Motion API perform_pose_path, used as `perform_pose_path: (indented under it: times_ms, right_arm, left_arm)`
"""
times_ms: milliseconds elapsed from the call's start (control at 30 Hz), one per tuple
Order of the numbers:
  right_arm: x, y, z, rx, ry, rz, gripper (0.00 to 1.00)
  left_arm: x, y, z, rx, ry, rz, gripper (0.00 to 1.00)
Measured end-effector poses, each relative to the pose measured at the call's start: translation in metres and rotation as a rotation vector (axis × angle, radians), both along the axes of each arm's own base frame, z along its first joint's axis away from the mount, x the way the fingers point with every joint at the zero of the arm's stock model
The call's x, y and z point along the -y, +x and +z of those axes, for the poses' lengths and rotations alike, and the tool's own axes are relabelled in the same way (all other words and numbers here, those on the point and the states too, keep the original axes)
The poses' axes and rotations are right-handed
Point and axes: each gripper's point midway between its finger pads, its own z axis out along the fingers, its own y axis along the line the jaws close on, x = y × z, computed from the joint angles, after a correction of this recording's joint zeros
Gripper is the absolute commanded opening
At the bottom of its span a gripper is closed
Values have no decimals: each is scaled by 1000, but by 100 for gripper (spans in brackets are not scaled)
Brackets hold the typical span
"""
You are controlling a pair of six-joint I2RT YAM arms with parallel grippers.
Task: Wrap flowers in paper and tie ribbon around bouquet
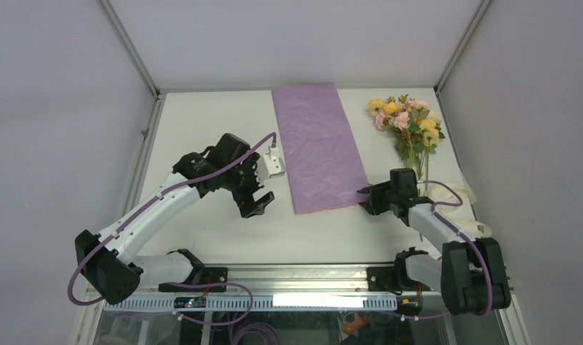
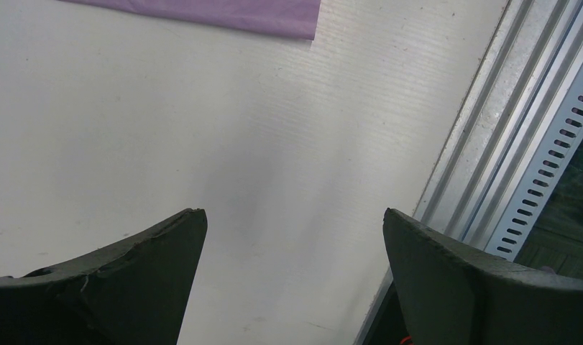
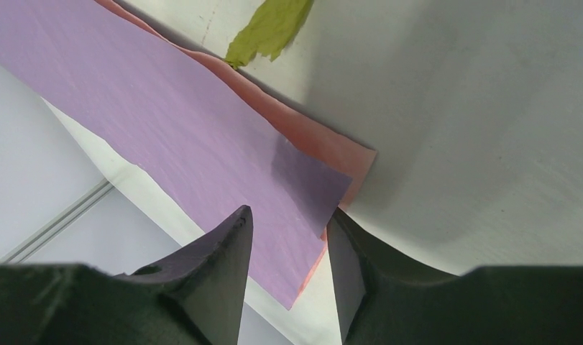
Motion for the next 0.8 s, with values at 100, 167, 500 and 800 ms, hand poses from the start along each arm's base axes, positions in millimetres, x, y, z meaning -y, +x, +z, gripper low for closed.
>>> perform_pose_path:
  times_ms: [100,167,500,800]
  right_arm:
    - [-1,3,0,11,2,1,45]
    - [-1,6,0,17,2,0,45]
    - [-1,14,-6,30,-13,13,13]
    - [-4,30,23,95,-180,140,0]
  left_arm:
    - [0,0,0,0,0,-1,99]
    - [0,0,0,1,1,-1,99]
    - [0,0,0,2,1,-3,99]
    - [-9,9,10,-17,-12,100,99]
